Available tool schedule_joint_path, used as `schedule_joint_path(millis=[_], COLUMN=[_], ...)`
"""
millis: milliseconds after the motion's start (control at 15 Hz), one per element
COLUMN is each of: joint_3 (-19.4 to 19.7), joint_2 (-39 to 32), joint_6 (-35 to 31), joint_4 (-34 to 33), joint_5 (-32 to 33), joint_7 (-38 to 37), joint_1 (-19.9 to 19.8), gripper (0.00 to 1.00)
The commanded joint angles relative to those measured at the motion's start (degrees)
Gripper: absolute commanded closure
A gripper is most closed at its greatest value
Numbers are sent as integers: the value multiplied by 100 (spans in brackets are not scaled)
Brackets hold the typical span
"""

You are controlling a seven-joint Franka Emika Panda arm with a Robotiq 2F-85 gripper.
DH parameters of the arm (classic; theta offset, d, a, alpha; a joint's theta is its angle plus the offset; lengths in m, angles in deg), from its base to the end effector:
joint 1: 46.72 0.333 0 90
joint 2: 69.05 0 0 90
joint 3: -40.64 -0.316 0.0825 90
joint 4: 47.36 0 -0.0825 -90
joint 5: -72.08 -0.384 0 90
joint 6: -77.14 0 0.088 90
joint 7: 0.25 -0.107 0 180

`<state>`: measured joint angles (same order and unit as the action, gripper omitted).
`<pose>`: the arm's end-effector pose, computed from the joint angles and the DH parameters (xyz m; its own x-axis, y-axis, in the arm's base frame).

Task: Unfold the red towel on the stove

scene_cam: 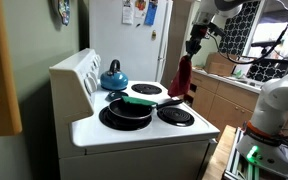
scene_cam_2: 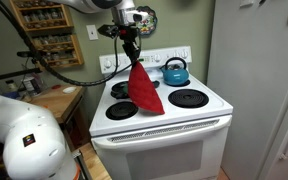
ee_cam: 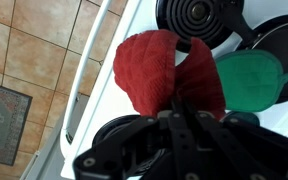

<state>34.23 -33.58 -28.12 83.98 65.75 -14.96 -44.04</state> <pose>0.3722 0.0774 0.5881 0.9800 -0.1382 0.1435 -0.1271 -0.9883 -0.0842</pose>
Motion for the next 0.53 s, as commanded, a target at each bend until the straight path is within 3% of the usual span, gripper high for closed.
schedule_joint_path(millis=[0, 200, 467], joint_3=[101, 259, 720], joint_2=[8, -18, -364], joint_6=[337, 436, 465], joint_4=[-197, -334, -347], joint_5=[-142, -435, -1288], joint_7=[239, 722, 1475], joint_1=[51, 181, 299], gripper=[99, 99, 99])
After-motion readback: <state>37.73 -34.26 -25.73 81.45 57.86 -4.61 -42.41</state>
